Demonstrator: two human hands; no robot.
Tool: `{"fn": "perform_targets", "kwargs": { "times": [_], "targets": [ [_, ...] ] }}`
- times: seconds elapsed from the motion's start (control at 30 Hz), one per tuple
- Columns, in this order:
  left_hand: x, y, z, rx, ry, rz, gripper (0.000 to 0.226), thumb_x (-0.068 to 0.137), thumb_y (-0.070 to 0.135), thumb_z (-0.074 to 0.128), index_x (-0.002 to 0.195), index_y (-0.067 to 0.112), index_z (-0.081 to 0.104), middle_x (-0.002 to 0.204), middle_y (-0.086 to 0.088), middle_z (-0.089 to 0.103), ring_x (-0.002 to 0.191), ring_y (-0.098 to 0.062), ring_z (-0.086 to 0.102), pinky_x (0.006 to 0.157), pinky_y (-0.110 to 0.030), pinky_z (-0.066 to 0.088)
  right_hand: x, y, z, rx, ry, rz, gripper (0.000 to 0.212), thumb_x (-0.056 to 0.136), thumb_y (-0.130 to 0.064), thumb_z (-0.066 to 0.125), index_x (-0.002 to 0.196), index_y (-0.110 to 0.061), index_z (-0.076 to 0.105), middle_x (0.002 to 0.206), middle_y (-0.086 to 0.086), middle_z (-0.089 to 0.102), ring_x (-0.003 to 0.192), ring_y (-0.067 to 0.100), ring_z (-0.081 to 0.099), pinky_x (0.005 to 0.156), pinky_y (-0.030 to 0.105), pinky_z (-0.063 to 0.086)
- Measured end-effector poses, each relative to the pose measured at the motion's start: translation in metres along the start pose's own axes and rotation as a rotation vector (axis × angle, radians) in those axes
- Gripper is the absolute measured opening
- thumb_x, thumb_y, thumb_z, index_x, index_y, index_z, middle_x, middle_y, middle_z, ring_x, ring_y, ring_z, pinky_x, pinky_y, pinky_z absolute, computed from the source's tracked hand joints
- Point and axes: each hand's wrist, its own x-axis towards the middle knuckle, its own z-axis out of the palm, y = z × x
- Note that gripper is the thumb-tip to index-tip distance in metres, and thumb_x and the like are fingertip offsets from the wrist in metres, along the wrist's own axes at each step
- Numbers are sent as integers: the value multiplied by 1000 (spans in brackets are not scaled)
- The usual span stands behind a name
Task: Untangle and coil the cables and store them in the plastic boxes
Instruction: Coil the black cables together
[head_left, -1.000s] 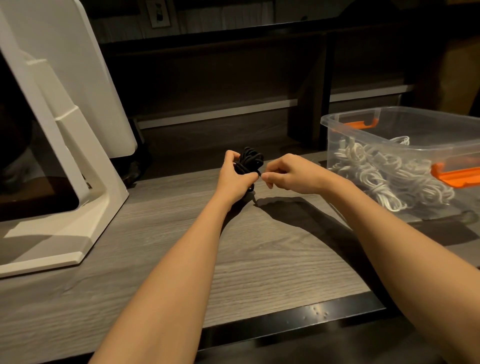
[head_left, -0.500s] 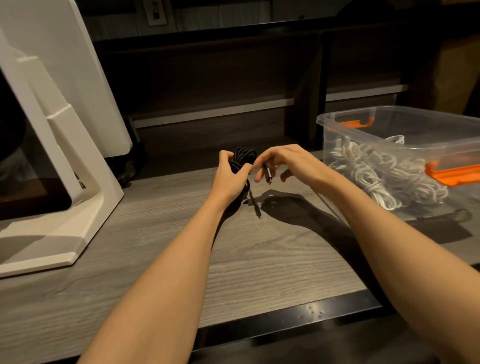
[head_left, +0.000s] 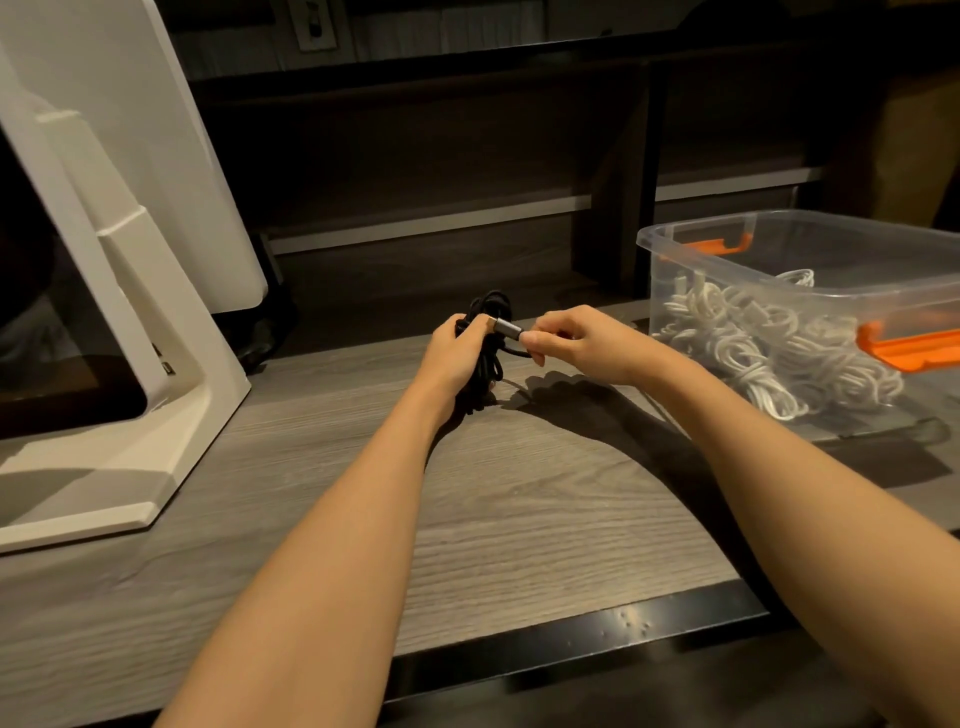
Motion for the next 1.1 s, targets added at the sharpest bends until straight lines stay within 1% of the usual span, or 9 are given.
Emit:
{"fn": "perform_targets", "kwargs": {
  "times": [0.1,0.3,0.5,0.6,0.67,0.77,0.83,0.97,1.1],
  "targets": [
    [-3,2,-1,-142,-58,-86,16,95,28,50,100,13,54,99,-10,52,76,-18,49,54,-25,43,1,2,2,-10,3,56,34,99,-36,44,73,-19,56,61,-3,41,54,7,38,53,18,31],
    [-4,3,-3,-197,-106,-118,19,95,30,44,100,14,53,98,-10,52,78,-19,49,57,-27,42,4,2,7,-36,86,46,36,99,-35,47,68,-20,55,58,-5,44,51,6,39,53,18,32],
    [-4,1,0,-105,-164,-106,43,96,34,43,130,8,44,108,-12,52,82,-21,53,60,-29,46,8,3,11,-90,156,31,34,98,-34,48,69,-19,56,60,-3,49,54,10,44,58,28,36],
    [-4,0,-2,-167,-203,-110,41,97,30,46,133,9,44,118,-14,52,91,-25,58,67,-32,52,10,3,13,-207,221,38,36,97,-37,49,75,-11,61,61,0,51,55,13,46,55,30,36],
    [-4,0,-4,-211,-231,-116,42,97,25,51,134,10,42,123,-14,52,100,-28,59,75,-38,56,10,0,15,-295,265,25,36,96,-37,50,71,-13,59,60,-1,51,55,14,47,54,29,37],
    [-3,0,-7,-283,-235,-122,44,94,15,58,134,13,41,122,-11,55,110,-30,58,93,-50,53,9,-5,16,-435,292,5,33,97,-38,49,67,-25,49,59,-7,48,53,8,45,50,25,30],
    [-1,0,-11,-357,-235,-109,40,91,7,59,129,14,47,121,-12,57,114,-32,58,97,-56,49,9,-4,15,-467,264,-29,29,98,-38,48,71,-27,49,62,-8,48,56,7,46,51,26,32],
    [2,-2,-18,-313,-242,-35,32,86,0,63,114,14,59,119,-11,62,113,-30,60,92,-47,53,7,3,9,-262,85,-51,28,98,-37,47,73,-24,53,68,-3,53,62,13,50,60,33,39],
    [1,-1,-19,-240,-257,-3,25,86,6,66,109,16,62,114,-8,65,106,-23,64,92,-41,53,6,3,7,-199,71,-40,28,99,-37,44,73,-29,50,67,-7,51,61,9,47,61,31,38]
  ]
}}
